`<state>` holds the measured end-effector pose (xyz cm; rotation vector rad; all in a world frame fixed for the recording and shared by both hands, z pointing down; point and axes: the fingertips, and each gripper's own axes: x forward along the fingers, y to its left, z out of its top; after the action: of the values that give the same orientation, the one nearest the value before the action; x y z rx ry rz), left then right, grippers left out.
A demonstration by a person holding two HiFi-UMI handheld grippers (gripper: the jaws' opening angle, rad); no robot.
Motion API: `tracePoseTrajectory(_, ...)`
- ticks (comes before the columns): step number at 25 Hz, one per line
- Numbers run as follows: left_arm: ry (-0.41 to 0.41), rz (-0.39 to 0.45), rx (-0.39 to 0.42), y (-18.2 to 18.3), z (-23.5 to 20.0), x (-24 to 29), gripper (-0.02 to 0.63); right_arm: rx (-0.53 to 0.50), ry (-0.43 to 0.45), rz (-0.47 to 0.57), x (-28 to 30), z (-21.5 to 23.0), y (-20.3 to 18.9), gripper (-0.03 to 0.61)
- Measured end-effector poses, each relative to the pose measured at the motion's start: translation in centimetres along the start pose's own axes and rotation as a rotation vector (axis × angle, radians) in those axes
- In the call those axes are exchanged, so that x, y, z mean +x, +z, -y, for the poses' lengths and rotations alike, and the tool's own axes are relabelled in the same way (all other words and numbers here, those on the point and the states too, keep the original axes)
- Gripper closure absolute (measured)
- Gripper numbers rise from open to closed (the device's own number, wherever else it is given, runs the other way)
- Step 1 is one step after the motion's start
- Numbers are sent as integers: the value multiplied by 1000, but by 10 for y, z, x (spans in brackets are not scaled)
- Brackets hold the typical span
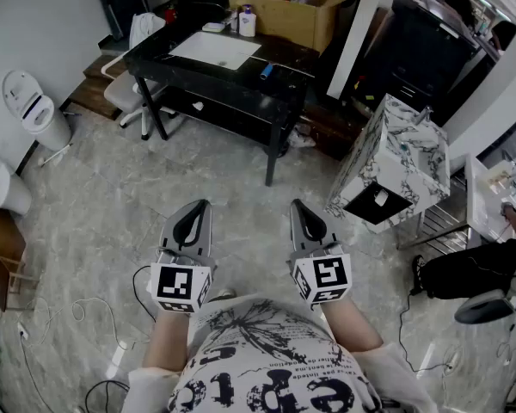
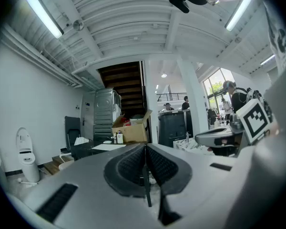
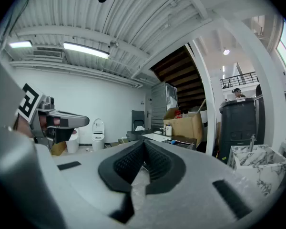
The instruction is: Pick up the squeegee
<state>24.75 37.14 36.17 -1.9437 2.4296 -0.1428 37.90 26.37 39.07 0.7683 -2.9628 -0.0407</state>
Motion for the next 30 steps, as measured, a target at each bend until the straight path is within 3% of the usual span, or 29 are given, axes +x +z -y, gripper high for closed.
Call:
tracePoseTrajectory(9, 2, 1, -1, 0, 9, -1, 601, 0, 18, 0, -5, 2, -1, 588)
tracePoseTrajectory(15, 8, -8, -1, -8, 13, 1, 601, 84, 17, -1, -2, 7, -7, 588)
tracePoseTrajectory(19, 24, -25, -12, -17, 7, 5, 601, 81, 20, -22, 10, 7, -15, 588)
tracePoseTrajectory(25, 40, -48, -36, -36, -30, 27, 601, 85, 23, -64, 56, 4, -30, 586)
tracePoseTrajectory(30, 15, -56, -56, -49, -88, 71, 601, 80, -33, -98, 120, 3, -36, 586)
